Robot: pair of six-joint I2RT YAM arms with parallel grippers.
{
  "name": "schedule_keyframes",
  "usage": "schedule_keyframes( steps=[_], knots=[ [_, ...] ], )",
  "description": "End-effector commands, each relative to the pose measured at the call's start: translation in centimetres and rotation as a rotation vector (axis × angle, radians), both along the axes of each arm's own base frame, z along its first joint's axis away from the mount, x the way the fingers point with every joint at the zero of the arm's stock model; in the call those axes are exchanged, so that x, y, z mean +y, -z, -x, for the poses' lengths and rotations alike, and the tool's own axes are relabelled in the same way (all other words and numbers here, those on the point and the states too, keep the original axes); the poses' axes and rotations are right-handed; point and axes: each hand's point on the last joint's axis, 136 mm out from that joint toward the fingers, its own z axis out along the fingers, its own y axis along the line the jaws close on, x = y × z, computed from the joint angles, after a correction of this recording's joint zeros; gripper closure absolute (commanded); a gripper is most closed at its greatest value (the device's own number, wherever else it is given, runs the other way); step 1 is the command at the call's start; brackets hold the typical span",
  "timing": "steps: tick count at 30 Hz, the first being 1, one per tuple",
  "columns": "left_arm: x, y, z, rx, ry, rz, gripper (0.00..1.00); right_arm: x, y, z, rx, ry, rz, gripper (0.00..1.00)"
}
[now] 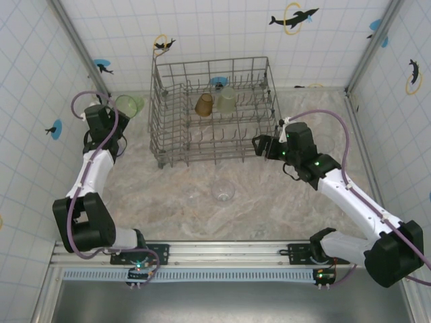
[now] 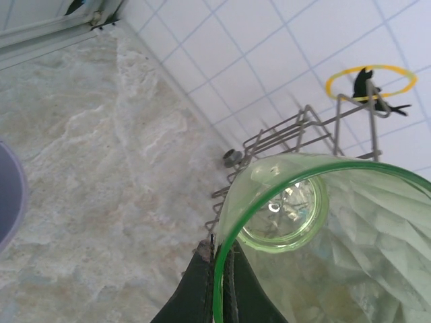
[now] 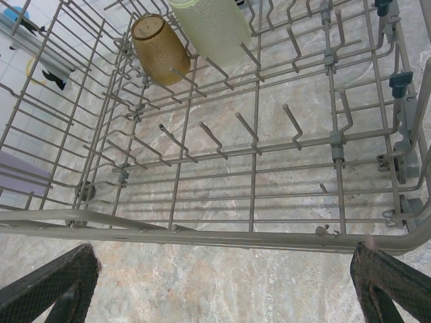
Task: Load the cups into the dish rack
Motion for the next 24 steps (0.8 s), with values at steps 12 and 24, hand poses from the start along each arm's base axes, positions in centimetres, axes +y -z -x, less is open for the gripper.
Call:
schedule_keyframes(
  steps=[12, 24],
  knots=[
    [-2.6, -6.3, -0.8, -0.299, 0.146, 0.074, 1.00, 1.3, 0.0, -0.4, 0.009, -0.007, -0.035, 0.01],
    [-6.1, -8.3, -1.3, -0.365, 0.334, 0.180, 1.00, 2.8, 0.0, -0.7, 0.040, -0.038, -0.104, 0.01]
  ],
)
